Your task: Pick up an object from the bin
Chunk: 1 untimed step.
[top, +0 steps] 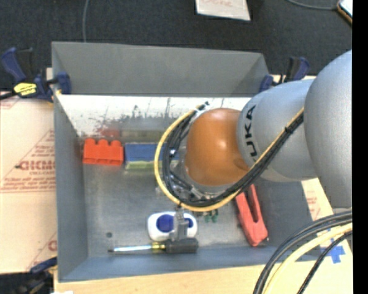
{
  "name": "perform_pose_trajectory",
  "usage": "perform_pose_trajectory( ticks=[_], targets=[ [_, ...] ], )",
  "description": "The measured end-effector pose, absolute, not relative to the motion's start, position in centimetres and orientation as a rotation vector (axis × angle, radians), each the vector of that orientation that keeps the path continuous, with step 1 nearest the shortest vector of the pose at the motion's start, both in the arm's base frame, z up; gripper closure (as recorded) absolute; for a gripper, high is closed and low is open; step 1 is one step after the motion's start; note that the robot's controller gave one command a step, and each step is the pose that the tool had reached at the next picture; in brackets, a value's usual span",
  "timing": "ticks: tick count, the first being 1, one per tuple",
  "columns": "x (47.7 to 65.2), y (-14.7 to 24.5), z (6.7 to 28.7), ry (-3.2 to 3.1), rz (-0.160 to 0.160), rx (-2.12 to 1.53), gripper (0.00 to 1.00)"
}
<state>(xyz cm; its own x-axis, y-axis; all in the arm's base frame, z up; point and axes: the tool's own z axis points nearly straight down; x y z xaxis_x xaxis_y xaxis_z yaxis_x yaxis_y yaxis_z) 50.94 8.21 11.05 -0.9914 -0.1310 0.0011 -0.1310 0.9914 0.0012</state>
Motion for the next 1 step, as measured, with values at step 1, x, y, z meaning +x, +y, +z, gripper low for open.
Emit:
perform_pose_trajectory(
  ticks=[1],
  targets=[
    [51.44,7.65,7.15,-3.160,-0.003,-0.011,0.00]
  ],
)
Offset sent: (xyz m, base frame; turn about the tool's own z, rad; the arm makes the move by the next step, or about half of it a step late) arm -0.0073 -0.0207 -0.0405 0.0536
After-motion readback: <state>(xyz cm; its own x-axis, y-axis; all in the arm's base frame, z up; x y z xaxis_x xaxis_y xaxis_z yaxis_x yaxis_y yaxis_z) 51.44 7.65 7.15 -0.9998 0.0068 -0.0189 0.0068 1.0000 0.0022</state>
